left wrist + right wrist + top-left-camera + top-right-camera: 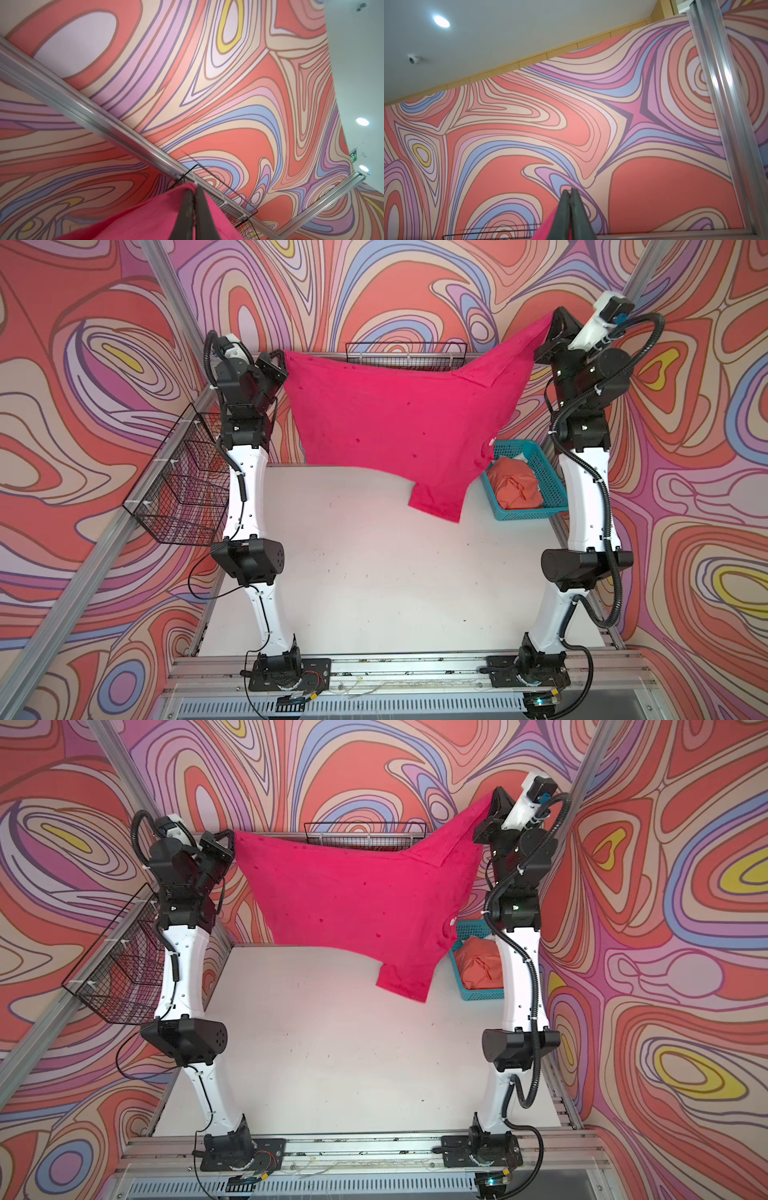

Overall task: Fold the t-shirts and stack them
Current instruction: 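Lift the shirt high with both grippers, stretching it between them, then lower the stretched shirt onto the table and pull it toward the robot with both grippers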

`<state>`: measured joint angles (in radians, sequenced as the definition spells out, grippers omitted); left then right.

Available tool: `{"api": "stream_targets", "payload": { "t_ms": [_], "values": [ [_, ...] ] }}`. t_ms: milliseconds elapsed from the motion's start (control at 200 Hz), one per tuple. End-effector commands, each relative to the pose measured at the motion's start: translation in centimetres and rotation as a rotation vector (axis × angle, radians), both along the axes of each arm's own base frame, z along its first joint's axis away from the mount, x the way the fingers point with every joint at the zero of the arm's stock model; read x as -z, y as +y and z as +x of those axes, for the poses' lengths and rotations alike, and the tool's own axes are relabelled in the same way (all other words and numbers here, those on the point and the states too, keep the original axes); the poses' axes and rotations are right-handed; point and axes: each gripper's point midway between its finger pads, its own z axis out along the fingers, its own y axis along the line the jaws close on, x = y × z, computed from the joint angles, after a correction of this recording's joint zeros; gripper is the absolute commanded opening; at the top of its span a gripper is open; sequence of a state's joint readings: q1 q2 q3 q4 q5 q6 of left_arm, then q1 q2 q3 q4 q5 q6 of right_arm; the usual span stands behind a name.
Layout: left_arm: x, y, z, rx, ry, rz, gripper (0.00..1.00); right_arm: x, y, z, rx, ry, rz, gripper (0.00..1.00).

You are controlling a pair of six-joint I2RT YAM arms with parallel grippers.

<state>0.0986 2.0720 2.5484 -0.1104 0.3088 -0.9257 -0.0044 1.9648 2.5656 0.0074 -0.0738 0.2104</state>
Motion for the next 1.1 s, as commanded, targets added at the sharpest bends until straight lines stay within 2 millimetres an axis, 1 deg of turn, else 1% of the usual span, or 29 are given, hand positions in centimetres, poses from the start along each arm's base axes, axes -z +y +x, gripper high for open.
{"api": "stream_targets", "payload": {
  "t_ms": [0,80,160,170,180,210,265,285,295,320,335,381,396,416,456,466,491,501,581,591,631,651,681,696,716,761,806,936,1097],
  "values": [
    [-6.3,-0.2,-4.3,0.023,-0.186,0.010,0.00,-6.1,0.1,-7.3,-0.046,-0.212,-0.023,0.00],
    [-6.2,-0.1,-5.1,0.038,-0.177,0.014,0.00,-6.2,0.4,-8.1,-0.067,-0.199,-0.037,0.00],
    [-5.4,0.2,-6.3,0.062,-0.164,0.003,0.00,-5.2,1.0,-8.6,-0.097,-0.149,-0.056,0.00],
    [-4.8,0.2,-6.3,0.063,-0.150,-0.001,0.00,-4.5,1.1,-8.0,-0.100,-0.128,-0.057,0.00],
    [-4.7,0.2,-6.5,0.065,-0.152,-0.001,0.00,-5.0,1.3,-9.3,-0.107,-0.135,-0.061,0.00],
    [-4.1,0.3,-7.1,0.066,-0.146,-0.001,0.00,-3.9,1.6,-9.3,-0.125,-0.097,-0.070,0.00],
    [-1.7,0.5,-7.9,0.059,-0.103,0.004,0.00,-2.2,2.1,-10.0,-0.151,-0.049,-0.081,0.00],
    [-0.6,0.7,-8.2,0.055,-0.083,0.007,0.00,-0.6,2.3,-9.6,-0.163,-0.008,-0.080,0.00],
    [-0.1,0.8,-8.4,0.052,-0.074,0.009,0.00,-0.3,2.4,-10.4,-0.172,-0.003,-0.082,0.00],
    [0.9,0.9,-8.9,0.047,-0.058,0.013,0.00,0.8,2.6,-10.6,-0.184,0.023,-0.084,0.00],
    [1.9,1.1,-9.0,0.044,-0.042,0.013,0.00,2.4,2.8,-10.5,-0.194,0.059,-0.081,0.00],
    [4.1,1.0,-9.8,0.049,-0.008,0.019,0.00,4.6,3.1,-11.4,-0.215,0.109,-0.074,0.00],
    [4.7,1.2,-10.1,0.049,0.002,0.022,0.00,6.1,3.3,-11.6,-0.230,0.144,-0.071,0.00],
    [6.3,1.1,-10.3,0.057,0.034,0.027,0.00,6.9,3.4,-11.9,-0.239,0.163,-0.071,0.00],
    [8.9,1.1,-10.9,0.066,0.087,0.036,0.00,10.5,3.7,-12.4,-0.259,0.250,-0.062,0.00],
    [9.5,1.2,-11.0,0.064,0.098,0.037,0.00,10.5,3.8,-12.6,-0.263,0.252,-0.062,0.00],
    [11.3,1.4,-11.4,0.062,0.133,0.041,0.00,12.4,4.1,-13.1,-0.286,0.296,-0.055,0.00],
    [12.1,1.5,-11.6,0.060,0.147,0.040,0.00,13.9,4.2,-13.1,-0.296,0.329,-0.049,0.00],
    [18.2,2.2,-13.2,0.036,0.263,0.025,0.00,19.2,4.5,-14.9,-0.319,0.447,-0.018,0.00],
    [18.5,2.3,-13.4,0.033,0.268,0.023,0.00,20.4,4.6,-15.2,-0.326,0.474,-0.009,0.00],
    [21.9,2.4,-14.3,0.032,0.327,-0.003,0.00,22.6,4.7,-16.0,-0.334,0.526,0.008,0.00],
    [22.7,2.3,-14.8,0.034,0.340,-0.012,0.00,23.7,4.7,-16.5,-0.337,0.549,0.016,0.00],
    [24.9,2.1,-15.5,0.038,0.378,-0.030,0.00,26.3,4.8,-17.2,-0.346,0.617,0.040,0.00],
    [25.7,2.0,-15.8,0.040,0.393,-0.036,0.00,26.7,4.8,-17.4,-0.349,0.626,0.048,0.00],
    [27.0,1.8,-16.3,0.046,0.418,-0.048,0.00,28.6,4.9,-17.8,-0.358,0.678,0.069,0.00],
    [29.8,1.3,-17.3,0.060,0.474,-0.083,0.00,30.7,5.1,-18.6,-0.372,0.732,0.098,0.00],
    [31.9,1.0,-18.4,0.060,0.524,-0.107,0.00,34.2,5.3,-19.6,-0.389,0.831,0.147,0.00],
    [37.6,1.2,-22.1,-0.012,0.698,-0.148,0.00,40.5,5.5,-22.6,-0.394,1.024,0.237,0.00],
    [43.5,1.2,-27.2,-0.093,0.977,-0.221,0.00,46.3,6.0,-25.8,-0.405,1.256,0.377,0.00]
  ]
}}
